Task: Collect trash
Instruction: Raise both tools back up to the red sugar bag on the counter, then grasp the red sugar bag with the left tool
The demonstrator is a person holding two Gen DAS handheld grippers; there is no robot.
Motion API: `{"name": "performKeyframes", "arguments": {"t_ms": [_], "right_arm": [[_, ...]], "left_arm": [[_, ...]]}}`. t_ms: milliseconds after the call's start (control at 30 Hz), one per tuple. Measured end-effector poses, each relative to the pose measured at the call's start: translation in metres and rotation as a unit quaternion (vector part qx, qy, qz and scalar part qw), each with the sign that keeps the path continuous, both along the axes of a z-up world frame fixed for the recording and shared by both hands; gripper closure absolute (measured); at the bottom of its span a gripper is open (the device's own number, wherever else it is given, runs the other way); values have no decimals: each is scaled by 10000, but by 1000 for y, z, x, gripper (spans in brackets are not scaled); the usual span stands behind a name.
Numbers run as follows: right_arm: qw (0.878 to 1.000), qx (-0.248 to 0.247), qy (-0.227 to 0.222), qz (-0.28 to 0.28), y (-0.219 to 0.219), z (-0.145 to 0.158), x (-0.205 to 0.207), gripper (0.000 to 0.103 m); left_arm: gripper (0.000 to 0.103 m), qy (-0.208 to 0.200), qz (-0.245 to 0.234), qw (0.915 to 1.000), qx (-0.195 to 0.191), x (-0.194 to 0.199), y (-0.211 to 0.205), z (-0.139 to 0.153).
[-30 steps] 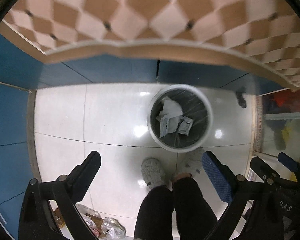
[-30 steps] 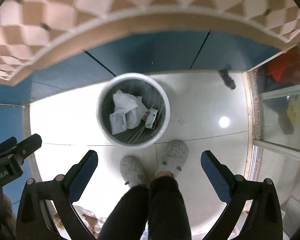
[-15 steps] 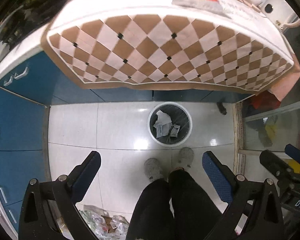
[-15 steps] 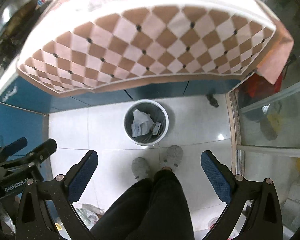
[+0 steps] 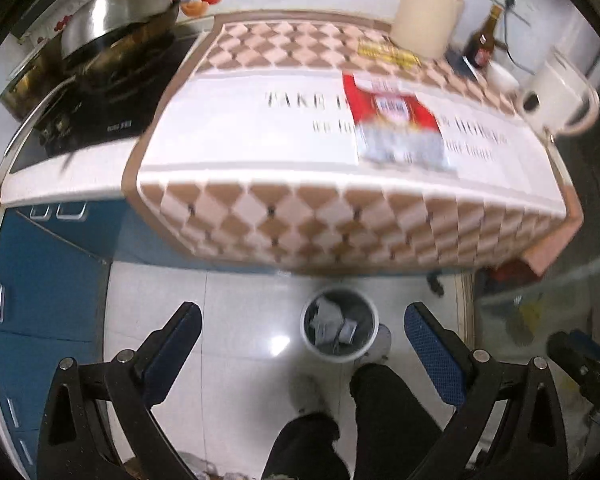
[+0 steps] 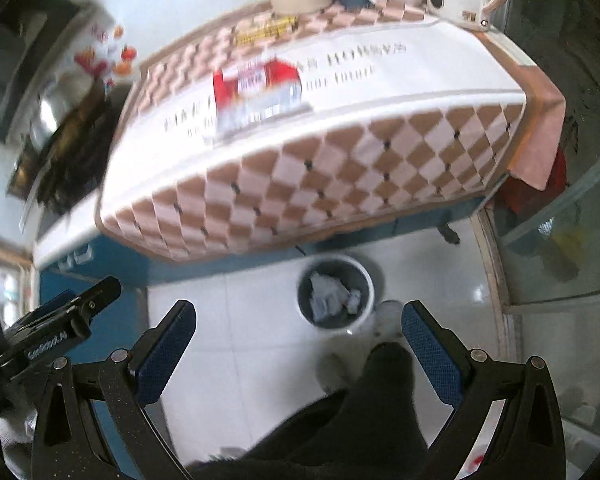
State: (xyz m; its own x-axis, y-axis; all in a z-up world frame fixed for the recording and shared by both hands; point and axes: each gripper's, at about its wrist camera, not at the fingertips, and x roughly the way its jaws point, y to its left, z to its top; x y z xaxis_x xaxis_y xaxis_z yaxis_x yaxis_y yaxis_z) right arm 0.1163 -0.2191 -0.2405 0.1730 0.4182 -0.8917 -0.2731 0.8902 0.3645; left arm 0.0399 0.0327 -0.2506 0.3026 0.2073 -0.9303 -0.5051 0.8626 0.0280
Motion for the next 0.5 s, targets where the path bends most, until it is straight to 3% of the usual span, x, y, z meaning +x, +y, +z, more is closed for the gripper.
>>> {"name": "performKeyframes", "arguments": {"t_ms": [67,133,167,200,267,400,500], "right_arm": [[9998,126,-125,-101,2,10,17,4],[9994,224,-232,-132,7,13,39,27],[9994,262,-203,-123,10,11,53,50],[9994,301,-160,-105,14,9,65,61],[9992,359,-165,-47,24,3,96,63],[9988,398,-186,200,58,-20,159,75],[9986,353,-100,393,93,-54,215,89]], "left_arm": [[0,-88,75,9999,-87,18,14,1],[0,-91,175,9997,-142,38,27,1],[0,-102,190,9996,-202,49,32,0],[0,-74,224,9994,-271,65,40,-6],[0,6,287,9989,-365,88,50,-15],[0,137,427,9954,-841,140,71,-44],[0,259,498,9931,-1025,182,83,-71]]}}
